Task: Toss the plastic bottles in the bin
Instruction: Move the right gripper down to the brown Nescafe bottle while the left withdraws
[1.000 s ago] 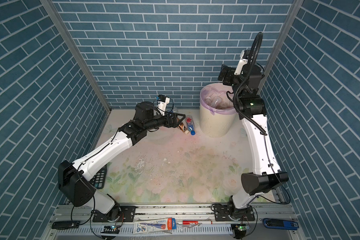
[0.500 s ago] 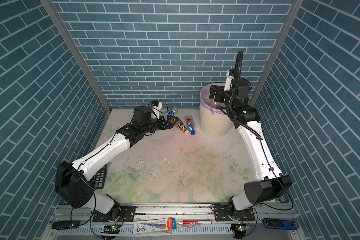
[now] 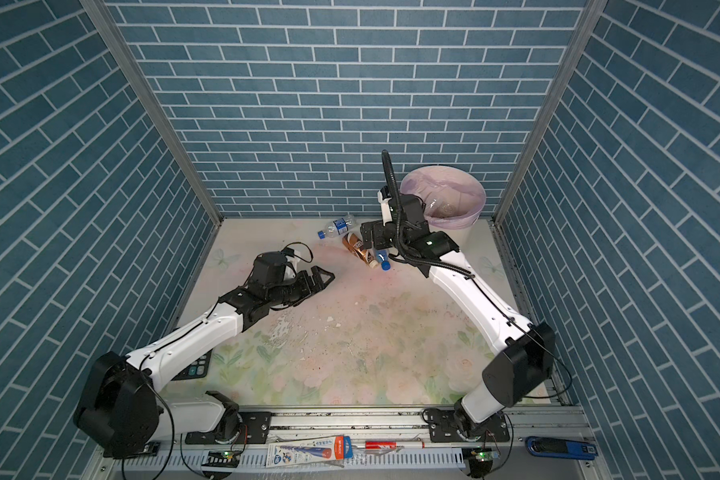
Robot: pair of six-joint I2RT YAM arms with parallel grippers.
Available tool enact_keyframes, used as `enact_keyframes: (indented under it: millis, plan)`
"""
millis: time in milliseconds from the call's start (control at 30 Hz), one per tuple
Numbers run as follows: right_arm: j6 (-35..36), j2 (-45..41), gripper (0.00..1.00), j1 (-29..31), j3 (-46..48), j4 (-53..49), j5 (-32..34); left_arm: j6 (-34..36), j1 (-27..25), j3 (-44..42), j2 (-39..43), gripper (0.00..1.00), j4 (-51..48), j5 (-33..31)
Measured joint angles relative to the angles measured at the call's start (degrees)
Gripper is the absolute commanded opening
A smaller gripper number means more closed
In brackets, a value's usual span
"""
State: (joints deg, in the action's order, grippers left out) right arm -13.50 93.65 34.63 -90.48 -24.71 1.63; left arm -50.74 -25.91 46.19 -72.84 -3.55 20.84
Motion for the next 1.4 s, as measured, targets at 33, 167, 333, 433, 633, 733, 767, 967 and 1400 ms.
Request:
enact_keyframes:
  millis: [33,167,333,433,633,733,767,967,1400]
  plan:
    - [0.0,2.3,0.99,0.1,0.0,0.3,-0.4,-0.3,1.0,-0.9,0.8,0.99,0.1,0.7]
    - [-0.1,12.1,0.99,0.3,-2.2,0.6,-2.0,-1.1,6.4,-3.9,3.2,0.99,2.2,3.7]
    - [0.0,23.4,0.99,0.5,-11.0,-0.5,-3.4,-1.7,13.9,-5.2,2.6,0.99,3.9,7.4]
    - [0.0,28.3,0.99,0.6,-17.4,-1.4,-3.9,-2.0,15.8,-5.1,0.2,0.99,6.1,9.5]
    - [0.6,36.3,0.99,0.7,-28.7,-4.5,-3.8,-3.9,17.3,-3.4,-9.4,0.99,12.0,12.2]
    - [1.3,39.2,0.99,0.7,-32.3,-6.6,-3.6,-5.8,17.3,-1.9,-14.1,0.99,16.1,13.0]
    - [1.5,40.0,0.99,0.7,-33.3,-7.1,-3.5,-6.4,17.3,-1.4,-15.4,0.99,17.4,13.2]
    - [1.6,42.7,0.99,0.0,-35.1,-8.5,-4.5,-7.2,17.3,-0.1,-17.8,0.99,19.2,12.5]
    - [1.5,46.1,0.99,-1.8,-37.6,-9.9,-8.0,-3.9,17.1,7.2,-21.5,0.99,12.8,9.6]
